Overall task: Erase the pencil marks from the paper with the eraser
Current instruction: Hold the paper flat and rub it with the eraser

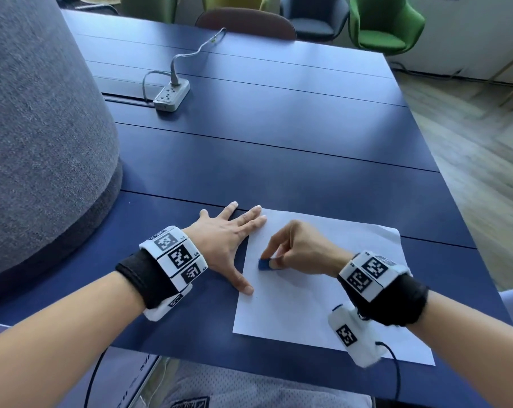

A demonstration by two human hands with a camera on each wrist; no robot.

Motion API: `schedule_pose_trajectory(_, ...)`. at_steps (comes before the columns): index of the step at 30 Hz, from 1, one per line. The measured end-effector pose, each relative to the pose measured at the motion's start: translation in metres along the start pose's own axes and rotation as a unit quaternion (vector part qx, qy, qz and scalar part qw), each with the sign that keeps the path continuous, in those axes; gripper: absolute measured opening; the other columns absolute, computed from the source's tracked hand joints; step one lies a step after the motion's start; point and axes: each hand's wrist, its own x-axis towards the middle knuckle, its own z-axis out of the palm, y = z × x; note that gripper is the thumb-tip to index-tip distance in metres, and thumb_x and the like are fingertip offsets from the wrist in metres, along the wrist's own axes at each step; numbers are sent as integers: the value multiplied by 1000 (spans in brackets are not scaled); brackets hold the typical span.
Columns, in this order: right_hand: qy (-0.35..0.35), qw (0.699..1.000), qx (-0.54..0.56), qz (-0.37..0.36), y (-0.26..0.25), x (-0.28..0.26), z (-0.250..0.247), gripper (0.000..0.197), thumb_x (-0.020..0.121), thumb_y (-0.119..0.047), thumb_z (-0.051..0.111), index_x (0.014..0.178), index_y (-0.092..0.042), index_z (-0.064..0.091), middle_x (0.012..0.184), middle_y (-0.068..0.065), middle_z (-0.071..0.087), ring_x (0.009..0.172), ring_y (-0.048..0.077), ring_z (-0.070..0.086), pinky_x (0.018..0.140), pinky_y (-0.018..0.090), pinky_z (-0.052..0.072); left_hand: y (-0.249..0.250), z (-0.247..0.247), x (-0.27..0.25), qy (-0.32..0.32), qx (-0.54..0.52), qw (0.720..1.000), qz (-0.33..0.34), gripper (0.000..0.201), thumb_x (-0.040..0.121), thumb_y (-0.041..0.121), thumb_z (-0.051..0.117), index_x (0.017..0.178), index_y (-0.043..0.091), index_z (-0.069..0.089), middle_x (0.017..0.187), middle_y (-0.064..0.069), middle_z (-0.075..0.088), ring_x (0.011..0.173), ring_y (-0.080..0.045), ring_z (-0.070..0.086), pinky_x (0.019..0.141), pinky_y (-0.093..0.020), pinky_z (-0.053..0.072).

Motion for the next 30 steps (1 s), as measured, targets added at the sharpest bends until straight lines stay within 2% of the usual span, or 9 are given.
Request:
schedule_pose_trajectory(2, 35, 999, -9, -3, -1, 9, -7, 18, 73, -6, 72, 83, -20, 78, 70, 4, 68, 60, 10, 56, 60, 21, 47, 0, 0, 0, 1, -3, 1000, 0, 142, 50, 86, 67, 151, 37, -20, 154, 26, -28, 147, -21, -22, 111, -68, 12)
schedule_pose_trajectory(5, 157, 988, 2, 7, 2, 29, -24, 14, 72, -13, 74, 82, -21, 78, 66, -7, 64, 64, 9, 58, 67, 22, 49, -1, 0, 0, 12, -15, 1000, 3, 145, 48, 87, 67, 151, 34, -21, 155, 27, -25, 147, -20, -21, 111, -67, 13)
schedule_pose_trajectory(7, 188, 981, 30, 16, 5, 34, -25, 12, 74, -15, 75, 83, -21, 78, 63, -10, 62, 64, 8, 58, 69, 23, 50, -1, 0, -1, 13, -17, 1000, 4, 146, 48, 87, 67, 150, 34, -22, 155, 27, -24, 147, -19, -21, 110, -67, 12)
schedule_pose_trajectory(12, 100, 995, 12, 12, 2, 22, -14, 15, 74, -9, 72, 77, -23, 77, 70, 3, 69, 58, 9, 58, 58, 17, 47, -1, -1, 0, 7, -4, 1000, 1, 143, 50, 86, 66, 152, 33, -20, 155, 26, -26, 147, -20, -21, 111, -64, 15)
schedule_pose_trajectory(16, 170, 985, 18, 17, 0, 37, -24, 10, 72, -18, 76, 81, -22, 77, 62, -11, 59, 61, 6, 55, 66, 22, 46, -2, -1, 0, 12, -6, 1000, 5, 145, 48, 87, 66, 150, 35, -23, 155, 27, -25, 147, -20, -20, 110, -66, 15)
schedule_pose_trajectory(18, 180, 983, 42, 25, 0, 38, -23, 11, 72, -16, 75, 82, -20, 78, 64, -7, 62, 64, 10, 58, 67, 24, 49, -2, 0, 0, 14, -5, 1000, 7, 145, 48, 88, 66, 150, 36, -23, 155, 27, -25, 147, -20, -21, 110, -67, 14)
schedule_pose_trajectory(23, 22, 1000, 1, -10, -6, 9, -3, 15, 74, -6, 72, 77, -20, 75, 68, 6, 67, 59, 12, 56, 57, 18, 46, -2, -1, 1, 4, 3, 1000, 1, 143, 50, 88, 65, 151, 33, -21, 154, 26, -28, 147, -20, -22, 110, -65, 13)
schedule_pose_trajectory(28, 113, 994, 5, -5, -4, 11, -8, 12, 74, -11, 73, 82, -19, 78, 76, 9, 72, 62, 14, 60, 59, 19, 47, 0, -2, 0, 2, -6, 1000, -2, 143, 50, 86, 67, 151, 34, -21, 154, 26, -27, 147, -20, -22, 111, -66, 11)
schedule_pose_trajectory(30, 62, 998, 8, -9, -4, -2, 4, 14, 75, -8, 71, 82, -18, 77, 69, 4, 69, 56, 10, 57, 54, 16, 45, 1, -1, -1, 5, -1, 1000, -1, 143, 52, 85, 67, 151, 33, -20, 155, 25, -27, 147, -20, -22, 110, -66, 11)
